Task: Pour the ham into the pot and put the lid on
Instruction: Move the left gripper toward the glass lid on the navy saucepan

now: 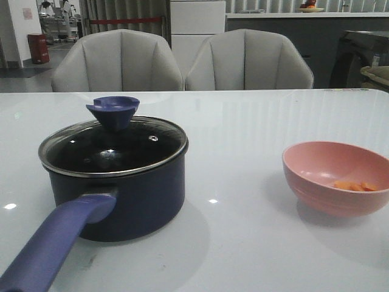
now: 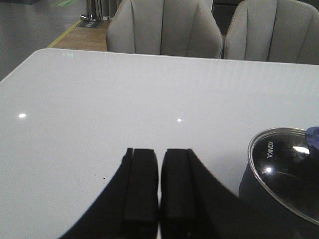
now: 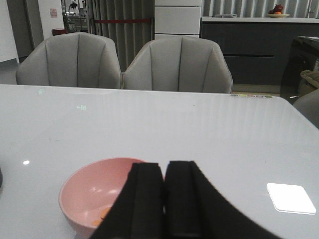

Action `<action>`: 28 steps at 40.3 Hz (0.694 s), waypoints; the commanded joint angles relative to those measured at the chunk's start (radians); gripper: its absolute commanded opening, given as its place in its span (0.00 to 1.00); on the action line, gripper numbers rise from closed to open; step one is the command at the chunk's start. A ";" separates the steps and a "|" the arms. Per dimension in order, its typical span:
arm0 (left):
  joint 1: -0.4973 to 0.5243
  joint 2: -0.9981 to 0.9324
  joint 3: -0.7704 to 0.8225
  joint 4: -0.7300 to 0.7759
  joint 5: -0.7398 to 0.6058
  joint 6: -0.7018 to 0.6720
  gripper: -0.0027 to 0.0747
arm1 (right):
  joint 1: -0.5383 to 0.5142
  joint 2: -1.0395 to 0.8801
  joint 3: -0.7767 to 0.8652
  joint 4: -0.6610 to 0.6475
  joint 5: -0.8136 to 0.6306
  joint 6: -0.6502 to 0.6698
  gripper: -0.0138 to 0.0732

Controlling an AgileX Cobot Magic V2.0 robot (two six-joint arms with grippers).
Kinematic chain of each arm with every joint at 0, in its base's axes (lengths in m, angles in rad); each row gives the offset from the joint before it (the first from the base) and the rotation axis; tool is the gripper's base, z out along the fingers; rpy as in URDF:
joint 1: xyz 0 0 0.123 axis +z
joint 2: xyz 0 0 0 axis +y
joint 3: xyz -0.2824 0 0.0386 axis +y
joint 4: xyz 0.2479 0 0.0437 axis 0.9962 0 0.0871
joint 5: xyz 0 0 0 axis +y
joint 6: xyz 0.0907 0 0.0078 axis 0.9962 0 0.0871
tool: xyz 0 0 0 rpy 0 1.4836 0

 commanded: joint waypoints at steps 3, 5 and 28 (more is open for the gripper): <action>-0.002 0.017 -0.027 -0.013 -0.066 -0.002 0.18 | -0.005 -0.019 0.008 -0.011 -0.083 -0.003 0.32; -0.002 0.017 -0.027 -0.023 -0.064 -0.002 0.18 | -0.005 -0.019 0.008 -0.011 -0.083 -0.003 0.32; -0.029 0.017 -0.037 0.000 -0.054 -0.001 0.81 | -0.005 -0.019 0.008 -0.011 -0.083 -0.003 0.32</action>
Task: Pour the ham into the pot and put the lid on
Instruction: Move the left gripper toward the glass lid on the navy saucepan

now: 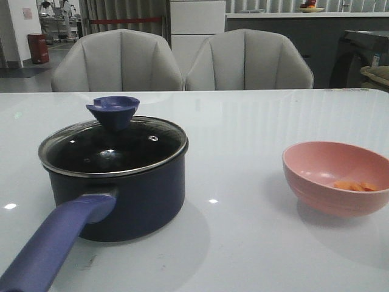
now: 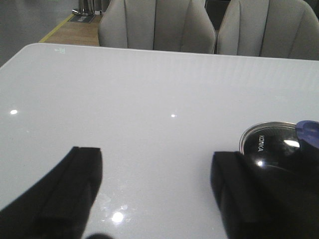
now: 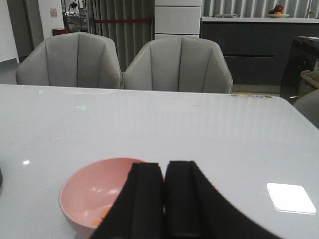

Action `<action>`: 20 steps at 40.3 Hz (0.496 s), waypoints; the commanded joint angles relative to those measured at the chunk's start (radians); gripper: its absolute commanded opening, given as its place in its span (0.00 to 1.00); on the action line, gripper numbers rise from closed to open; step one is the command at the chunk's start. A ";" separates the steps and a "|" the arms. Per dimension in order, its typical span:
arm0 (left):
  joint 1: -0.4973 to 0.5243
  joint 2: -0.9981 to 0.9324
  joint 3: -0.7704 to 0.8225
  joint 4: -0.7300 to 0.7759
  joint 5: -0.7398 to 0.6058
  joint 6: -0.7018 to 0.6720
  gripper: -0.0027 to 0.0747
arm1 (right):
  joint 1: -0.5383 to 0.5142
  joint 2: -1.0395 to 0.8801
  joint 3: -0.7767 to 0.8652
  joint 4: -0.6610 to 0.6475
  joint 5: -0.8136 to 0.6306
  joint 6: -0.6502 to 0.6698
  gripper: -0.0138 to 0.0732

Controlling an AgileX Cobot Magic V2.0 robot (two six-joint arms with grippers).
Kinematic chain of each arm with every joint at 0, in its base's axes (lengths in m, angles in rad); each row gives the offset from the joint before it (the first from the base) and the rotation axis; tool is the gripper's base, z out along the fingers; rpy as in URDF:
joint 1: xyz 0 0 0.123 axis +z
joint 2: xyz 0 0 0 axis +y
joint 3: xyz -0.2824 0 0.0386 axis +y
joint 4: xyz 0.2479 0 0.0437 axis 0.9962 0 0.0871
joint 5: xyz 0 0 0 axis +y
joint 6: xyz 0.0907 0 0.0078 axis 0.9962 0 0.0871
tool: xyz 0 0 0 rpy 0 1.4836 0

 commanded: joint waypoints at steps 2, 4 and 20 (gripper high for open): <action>-0.008 0.017 -0.036 0.008 -0.081 -0.001 0.81 | -0.005 -0.019 0.008 -0.011 -0.083 -0.003 0.32; -0.008 0.017 -0.036 -0.009 -0.098 -0.001 0.80 | -0.005 -0.019 0.008 -0.011 -0.083 -0.003 0.32; -0.008 0.051 -0.125 -0.016 0.011 0.004 0.81 | -0.005 -0.020 0.008 -0.011 -0.083 -0.003 0.32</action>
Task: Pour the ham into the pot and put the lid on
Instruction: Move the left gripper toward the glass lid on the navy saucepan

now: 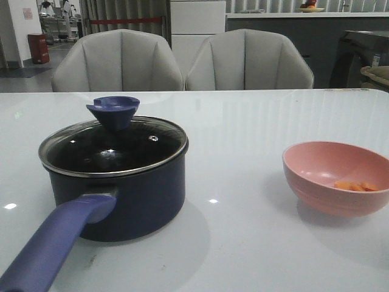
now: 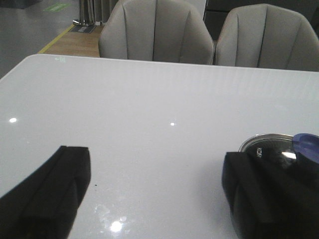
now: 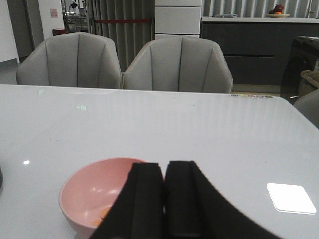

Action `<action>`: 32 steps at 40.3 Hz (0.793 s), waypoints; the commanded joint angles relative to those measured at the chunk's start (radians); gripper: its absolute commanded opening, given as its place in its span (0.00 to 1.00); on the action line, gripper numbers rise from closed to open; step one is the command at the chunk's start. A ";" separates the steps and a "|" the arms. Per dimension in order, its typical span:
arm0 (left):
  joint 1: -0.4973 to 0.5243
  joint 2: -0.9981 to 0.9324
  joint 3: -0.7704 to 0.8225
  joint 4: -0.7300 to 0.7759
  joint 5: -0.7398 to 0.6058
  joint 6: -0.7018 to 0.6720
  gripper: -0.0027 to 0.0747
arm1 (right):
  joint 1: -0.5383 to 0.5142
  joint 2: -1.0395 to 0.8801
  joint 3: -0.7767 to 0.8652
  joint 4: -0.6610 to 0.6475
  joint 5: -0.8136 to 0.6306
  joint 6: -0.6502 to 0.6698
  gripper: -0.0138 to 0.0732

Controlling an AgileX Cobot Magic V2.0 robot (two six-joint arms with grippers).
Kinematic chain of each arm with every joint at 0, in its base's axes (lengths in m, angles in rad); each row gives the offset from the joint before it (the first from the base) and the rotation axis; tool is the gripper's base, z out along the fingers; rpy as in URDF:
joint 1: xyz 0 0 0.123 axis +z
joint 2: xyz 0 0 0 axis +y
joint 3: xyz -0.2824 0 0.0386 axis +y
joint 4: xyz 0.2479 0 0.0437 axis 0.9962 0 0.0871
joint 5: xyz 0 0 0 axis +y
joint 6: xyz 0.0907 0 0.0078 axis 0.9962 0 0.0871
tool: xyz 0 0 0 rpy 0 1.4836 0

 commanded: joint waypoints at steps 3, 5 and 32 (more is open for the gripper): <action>-0.008 0.087 -0.150 -0.007 0.094 0.013 0.83 | -0.005 -0.020 0.008 -0.011 -0.083 -0.003 0.32; -0.013 0.128 -0.203 -0.007 0.145 0.023 0.84 | -0.005 -0.020 0.008 -0.011 -0.083 -0.003 0.32; -0.290 0.777 -0.633 -0.077 0.318 -0.006 0.85 | -0.005 -0.020 0.008 -0.011 -0.083 -0.003 0.32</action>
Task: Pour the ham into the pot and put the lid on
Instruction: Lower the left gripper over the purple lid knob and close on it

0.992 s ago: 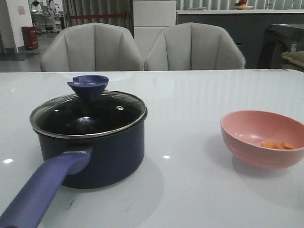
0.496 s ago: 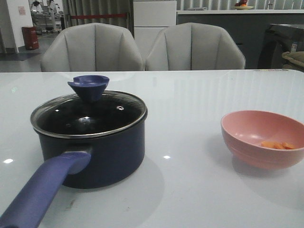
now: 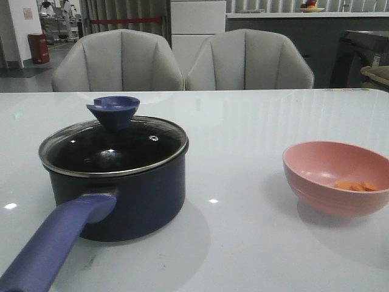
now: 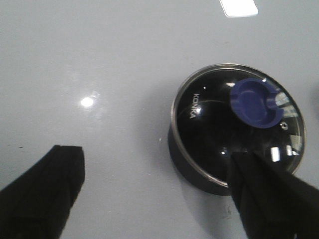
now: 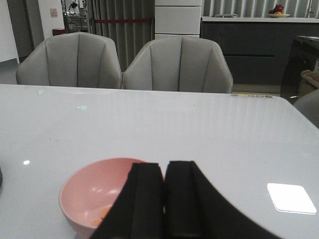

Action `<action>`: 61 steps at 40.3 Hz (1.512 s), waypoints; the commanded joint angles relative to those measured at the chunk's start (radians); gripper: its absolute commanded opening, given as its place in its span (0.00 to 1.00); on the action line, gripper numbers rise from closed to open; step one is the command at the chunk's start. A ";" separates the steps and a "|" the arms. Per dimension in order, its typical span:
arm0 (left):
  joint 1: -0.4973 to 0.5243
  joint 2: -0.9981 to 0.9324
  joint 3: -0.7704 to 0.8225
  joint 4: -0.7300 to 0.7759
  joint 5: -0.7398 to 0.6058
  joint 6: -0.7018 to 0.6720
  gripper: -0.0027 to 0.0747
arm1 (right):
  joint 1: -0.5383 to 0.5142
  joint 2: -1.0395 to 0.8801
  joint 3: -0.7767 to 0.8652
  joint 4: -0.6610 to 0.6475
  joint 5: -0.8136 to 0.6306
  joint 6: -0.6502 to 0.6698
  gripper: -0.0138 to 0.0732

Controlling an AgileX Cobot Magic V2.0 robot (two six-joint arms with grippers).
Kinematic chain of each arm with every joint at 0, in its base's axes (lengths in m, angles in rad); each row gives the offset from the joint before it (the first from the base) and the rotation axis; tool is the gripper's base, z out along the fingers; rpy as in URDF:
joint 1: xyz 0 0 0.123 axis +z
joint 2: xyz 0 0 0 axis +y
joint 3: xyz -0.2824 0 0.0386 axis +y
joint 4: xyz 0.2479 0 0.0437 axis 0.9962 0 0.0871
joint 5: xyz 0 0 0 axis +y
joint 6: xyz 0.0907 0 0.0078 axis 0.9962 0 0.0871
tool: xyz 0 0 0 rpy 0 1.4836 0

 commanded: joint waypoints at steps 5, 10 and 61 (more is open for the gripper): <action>-0.121 0.174 -0.155 -0.017 -0.034 -0.048 0.85 | -0.005 -0.020 0.008 -0.011 -0.083 -0.003 0.32; -0.171 0.300 -0.254 -0.017 0.014 -0.092 0.85 | -0.005 -0.020 0.008 -0.011 -0.083 -0.003 0.32; -0.245 0.747 -0.692 -0.016 0.400 -0.228 0.85 | -0.005 -0.020 0.008 -0.011 -0.083 -0.003 0.32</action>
